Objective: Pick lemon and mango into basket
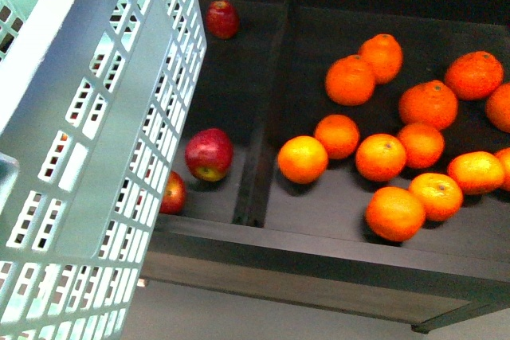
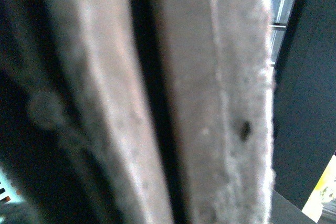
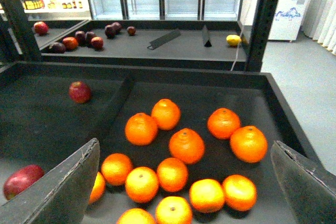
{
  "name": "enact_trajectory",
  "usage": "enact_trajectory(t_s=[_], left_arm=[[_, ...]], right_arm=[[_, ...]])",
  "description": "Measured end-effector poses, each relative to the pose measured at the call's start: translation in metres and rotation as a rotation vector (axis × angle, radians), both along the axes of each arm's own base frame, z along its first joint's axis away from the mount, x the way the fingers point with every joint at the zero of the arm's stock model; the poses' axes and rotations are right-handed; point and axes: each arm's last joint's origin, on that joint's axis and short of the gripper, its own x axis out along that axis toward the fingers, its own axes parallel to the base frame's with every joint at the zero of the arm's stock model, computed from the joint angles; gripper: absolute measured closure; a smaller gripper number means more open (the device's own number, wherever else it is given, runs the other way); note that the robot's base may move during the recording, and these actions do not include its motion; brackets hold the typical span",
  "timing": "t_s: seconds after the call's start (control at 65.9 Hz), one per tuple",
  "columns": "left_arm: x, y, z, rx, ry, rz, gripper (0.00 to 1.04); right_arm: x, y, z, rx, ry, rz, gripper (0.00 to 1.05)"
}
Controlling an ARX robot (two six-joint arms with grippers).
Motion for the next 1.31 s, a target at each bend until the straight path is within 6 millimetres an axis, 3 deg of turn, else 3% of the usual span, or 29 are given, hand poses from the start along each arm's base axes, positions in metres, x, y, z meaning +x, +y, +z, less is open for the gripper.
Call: enact_trajectory(t_s=[1.306], left_arm=[[0.0,0.0001,0.0003,0.0,-0.001,0.0,0.78]], right_arm=[[0.0,0.0,0.0001,0.0,-0.001,-0.002,0.09]])
